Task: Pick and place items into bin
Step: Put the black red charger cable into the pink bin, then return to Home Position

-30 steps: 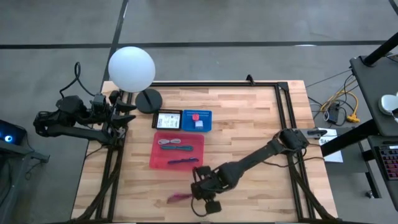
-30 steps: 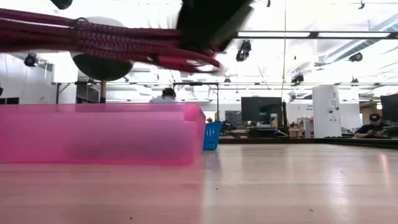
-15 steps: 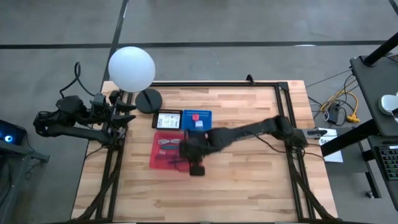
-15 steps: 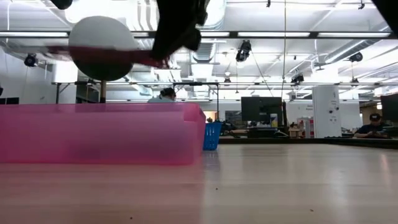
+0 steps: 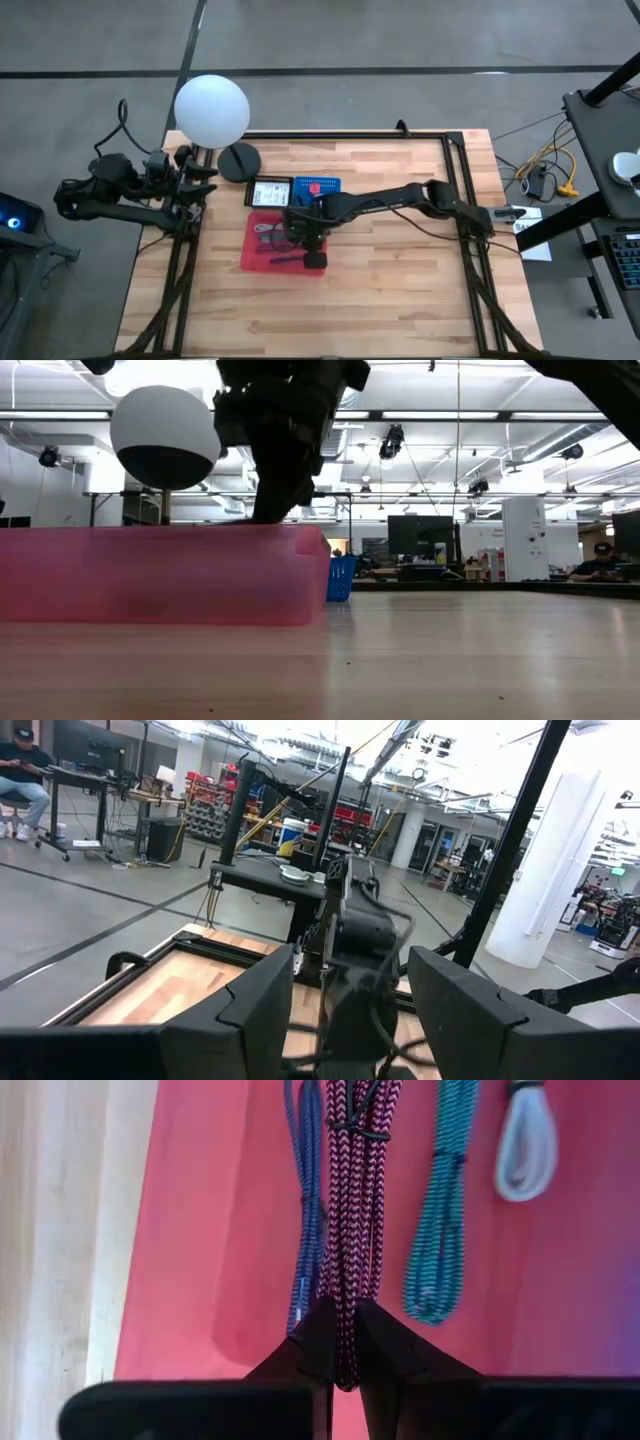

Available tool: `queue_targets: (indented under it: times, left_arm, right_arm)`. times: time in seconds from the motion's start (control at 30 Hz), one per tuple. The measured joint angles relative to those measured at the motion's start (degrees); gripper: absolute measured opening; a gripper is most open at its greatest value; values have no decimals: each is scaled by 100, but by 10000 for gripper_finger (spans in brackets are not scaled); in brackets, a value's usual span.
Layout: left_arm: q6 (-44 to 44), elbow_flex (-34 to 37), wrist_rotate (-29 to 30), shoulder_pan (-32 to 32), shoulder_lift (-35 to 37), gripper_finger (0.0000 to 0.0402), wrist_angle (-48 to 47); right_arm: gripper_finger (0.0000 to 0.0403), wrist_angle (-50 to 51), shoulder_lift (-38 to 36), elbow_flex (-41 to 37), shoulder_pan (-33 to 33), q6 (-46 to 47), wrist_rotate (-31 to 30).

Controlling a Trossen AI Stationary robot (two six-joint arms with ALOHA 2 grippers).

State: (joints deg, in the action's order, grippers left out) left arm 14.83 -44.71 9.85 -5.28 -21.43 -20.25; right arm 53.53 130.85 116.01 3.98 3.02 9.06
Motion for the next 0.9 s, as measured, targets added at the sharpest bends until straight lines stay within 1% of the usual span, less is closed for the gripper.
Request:
queue_targets:
  times: [0.3,0.4,0.67,0.9]
  left_arm:
    - [-2,0,2,1,71,183,-6]
    - [-2,0,2,1,96,183,-4]
    - [-15,0,4,1,133,183,15]
    - [-15,0,3,0,173,183,2]
  right_arm:
    - [16,20,254,-4,-47,286,-48]
    - [33,20,254,-4,-50,298,-165]
    - [77,9,254,-4,-69,321,-210]
    - [92,37,178,283,-89,580,-179]
